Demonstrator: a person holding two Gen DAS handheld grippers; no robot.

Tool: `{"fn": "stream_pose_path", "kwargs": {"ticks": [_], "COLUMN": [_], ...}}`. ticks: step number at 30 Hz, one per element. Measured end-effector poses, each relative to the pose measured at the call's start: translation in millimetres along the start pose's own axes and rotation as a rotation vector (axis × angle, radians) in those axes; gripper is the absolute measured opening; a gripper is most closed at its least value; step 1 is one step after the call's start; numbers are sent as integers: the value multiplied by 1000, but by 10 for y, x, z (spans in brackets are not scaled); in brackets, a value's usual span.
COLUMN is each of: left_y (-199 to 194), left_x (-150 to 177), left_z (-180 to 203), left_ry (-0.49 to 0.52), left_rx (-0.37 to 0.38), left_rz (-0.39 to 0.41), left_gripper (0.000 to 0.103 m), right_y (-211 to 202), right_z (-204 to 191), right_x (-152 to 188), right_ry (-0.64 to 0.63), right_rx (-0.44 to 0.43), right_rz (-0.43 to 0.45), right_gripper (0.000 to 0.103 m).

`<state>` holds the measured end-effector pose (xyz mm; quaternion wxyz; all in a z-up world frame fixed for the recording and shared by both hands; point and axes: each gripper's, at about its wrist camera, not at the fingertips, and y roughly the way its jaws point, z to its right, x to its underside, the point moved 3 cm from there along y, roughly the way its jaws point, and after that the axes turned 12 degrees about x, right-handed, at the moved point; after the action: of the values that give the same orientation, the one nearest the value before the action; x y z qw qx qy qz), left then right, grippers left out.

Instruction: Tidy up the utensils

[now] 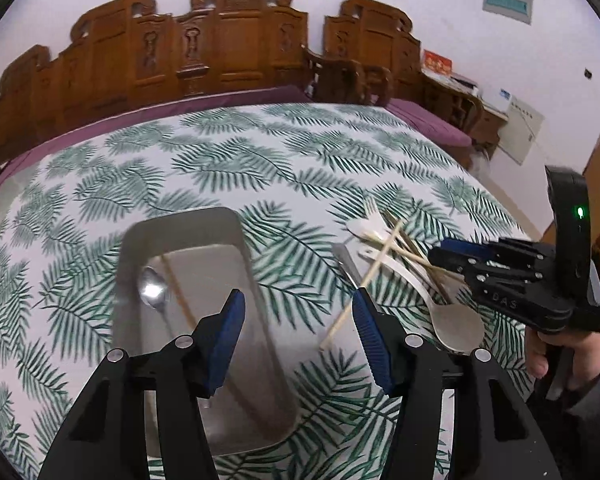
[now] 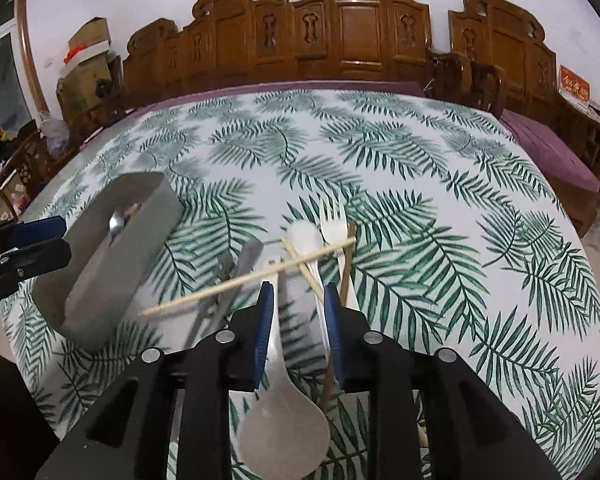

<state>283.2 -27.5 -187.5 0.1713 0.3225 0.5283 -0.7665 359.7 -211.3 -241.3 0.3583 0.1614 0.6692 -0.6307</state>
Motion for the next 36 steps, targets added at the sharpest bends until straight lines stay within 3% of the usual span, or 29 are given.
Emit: {"fn": "stream_pose_path", "kwargs": {"ticks": [6,13,23,27,31,36], "left_y": [241,615,944,1000,1000,877], "left_x": [15,15,70,68,56,20], "left_z": [109,90,221,228,240,246], "left_ry": [35,-6,71,90,88,77], "left_rx": [-3,5,-26,-45,-16,15], "left_rz": [-57,-163,-276,-291,-284,-245], "left_gripper": [43,38,33,27,6,4], "right_y": [23,-5,-59,-58,-49,-33], "right_z": [88,124,113,92,42,-55], "right_x": [-25,-14,-24,-21,-17,-18], "right_ry": [-4,8,16,13,1,-16], "right_rx": [4,-48,-88,-91,-95,-100], "right_rz": [2,-4,5,2,0,-2], "right_gripper": [28,28,28,28,28,28]}}
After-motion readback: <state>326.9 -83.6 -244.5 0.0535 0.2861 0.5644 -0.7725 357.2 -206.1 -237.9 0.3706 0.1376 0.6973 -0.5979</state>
